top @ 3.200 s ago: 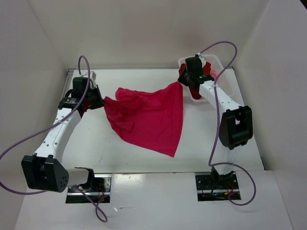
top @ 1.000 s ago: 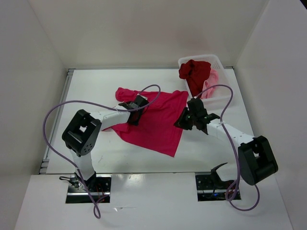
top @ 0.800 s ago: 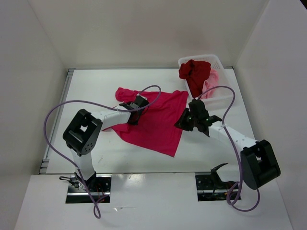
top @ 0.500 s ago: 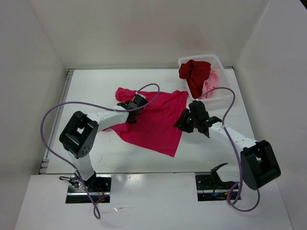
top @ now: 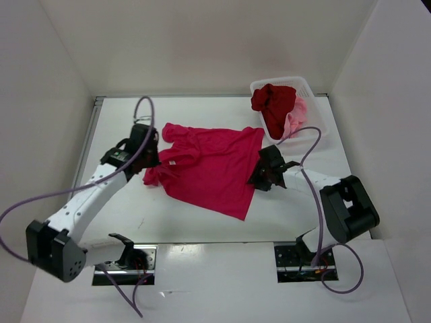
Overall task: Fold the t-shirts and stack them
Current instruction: Flatten out the tshirt
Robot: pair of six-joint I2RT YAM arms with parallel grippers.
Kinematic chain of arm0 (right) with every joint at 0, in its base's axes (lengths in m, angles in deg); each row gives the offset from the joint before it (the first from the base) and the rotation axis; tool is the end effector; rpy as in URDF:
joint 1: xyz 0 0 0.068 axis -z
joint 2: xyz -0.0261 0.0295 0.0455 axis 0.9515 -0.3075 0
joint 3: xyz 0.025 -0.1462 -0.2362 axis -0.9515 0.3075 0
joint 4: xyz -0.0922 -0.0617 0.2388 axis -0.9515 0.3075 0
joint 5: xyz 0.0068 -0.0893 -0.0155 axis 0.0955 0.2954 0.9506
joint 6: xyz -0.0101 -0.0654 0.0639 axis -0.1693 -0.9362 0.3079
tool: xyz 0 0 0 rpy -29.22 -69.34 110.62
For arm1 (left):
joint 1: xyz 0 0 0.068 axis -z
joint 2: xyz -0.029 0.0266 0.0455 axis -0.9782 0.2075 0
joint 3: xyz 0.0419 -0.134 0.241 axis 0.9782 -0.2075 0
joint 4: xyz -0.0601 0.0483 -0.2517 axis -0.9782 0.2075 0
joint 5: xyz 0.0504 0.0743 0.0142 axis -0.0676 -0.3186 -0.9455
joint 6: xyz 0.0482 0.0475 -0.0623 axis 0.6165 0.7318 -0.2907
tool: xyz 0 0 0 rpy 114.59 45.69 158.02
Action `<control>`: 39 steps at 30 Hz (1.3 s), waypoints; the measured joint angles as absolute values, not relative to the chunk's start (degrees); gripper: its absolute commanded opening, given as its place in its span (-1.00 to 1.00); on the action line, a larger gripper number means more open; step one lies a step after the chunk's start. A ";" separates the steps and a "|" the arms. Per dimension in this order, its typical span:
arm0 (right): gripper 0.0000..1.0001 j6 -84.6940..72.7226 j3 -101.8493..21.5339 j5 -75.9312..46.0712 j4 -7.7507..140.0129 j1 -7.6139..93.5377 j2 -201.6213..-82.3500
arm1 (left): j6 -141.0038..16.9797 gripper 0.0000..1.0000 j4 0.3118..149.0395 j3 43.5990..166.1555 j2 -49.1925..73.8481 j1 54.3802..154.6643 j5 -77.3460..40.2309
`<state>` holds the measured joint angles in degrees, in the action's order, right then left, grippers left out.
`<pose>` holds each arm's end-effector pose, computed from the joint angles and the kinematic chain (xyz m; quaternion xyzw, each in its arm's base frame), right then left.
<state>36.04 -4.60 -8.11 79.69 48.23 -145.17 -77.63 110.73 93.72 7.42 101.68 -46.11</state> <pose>0.2685 0.1200 0.1200 0.2062 0.9397 0.1672 0.2156 0.2798 -0.0928 0.2823 -0.0942 0.9031 -0.0283 0.4180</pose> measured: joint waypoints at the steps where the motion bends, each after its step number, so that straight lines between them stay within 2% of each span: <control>1: -0.13 36.21 -4.90 -7.61 79.67 48.23 -146.11 | -77.94 -0.90 111.83 92.96 5.17 99.26 -45.41; 4: -0.15 36.80 -7.40 -6.75 79.45 48.21 -148.93 | -79.19 -0.90 115.02 91.62 0.34 94.51 -44.16; 5: -0.25 36.98 -8.10 -6.60 79.25 48.21 -149.83 | -79.29 -0.90 115.74 91.49 -0.47 94.05 -43.46; 6: -0.43 37.11 -8.71 -6.47 78.99 48.21 -150.55 | -79.36 -0.90 116.31 91.40 -1.02 93.79 -42.81; 10: -0.98 37.63 -11.29 -6.43 77.83 48.23 -154.31 | -79.45 -0.90 117.68 91.23 -1.34 91.72 -39.22; 14: -0.98 38.14 -17.93 -6.84 76.28 48.21 -160.71 | -80.17 -0.90 117.68 91.03 -1.34 87.78 -35.46; 18: -0.98 36.91 -31.85 -6.14 77.72 47.64 -170.57 | -80.98 -0.88 117.03 91.03 -1.28 86.78 -33.85; 19: -0.87 36.32 -36.14 -5.88 77.85 47.47 -172.89 | -81.02 -0.88 116.96 91.12 -1.04 86.78 -33.56; 20: -0.44 35.56 -39.98 -5.62 78.07 47.45 -174.72 | -81.00 -0.88 116.96 91.36 -0.73 86.78 -33.45; 21: -0.22 35.23 -43.13 -5.29 78.33 47.49 -175.88 | -80.93 -0.88 116.99 91.80 -0.16 86.78 -33.28; 23: 0.04 33.46 -46.39 -4.37 78.27 47.49 -175.75 | -80.82 -0.88 116.70 92.89 1.15 86.78 -33.02; 25: 0.08 32.13 -45.08 -3.72 78.29 47.53 -172.60 | -80.76 -0.88 115.72 93.37 1.89 86.78 -32.84; 28: 0.08 31.45 -36.05 -3.21 78.92 47.58 -162.99 | -80.69 -0.88 115.15 93.37 2.00 86.78 -32.34; 30: 0.02 31.82 -28.99 -3.15 79.14 47.58 -155.51 | -80.69 -0.88 114.93 93.37 2.00 86.78 -31.83; 31: -0.08 32.43 -25.12 -3.15 79.36 47.58 -151.60 | -80.69 -0.88 114.82 93.37 2.04 86.78 -31.49; 34: -0.11 34.82 -14.85 -2.91 79.71 47.51 -142.38 | -80.69 -0.88 114.52 93.33 2.24 86.78 -30.48; 39: -0.11 37.94 -8.97 -3.02 79.67 47.51 -142.84 | -80.69 -0.88 113.34 93.33 3.77 86.78 -28.34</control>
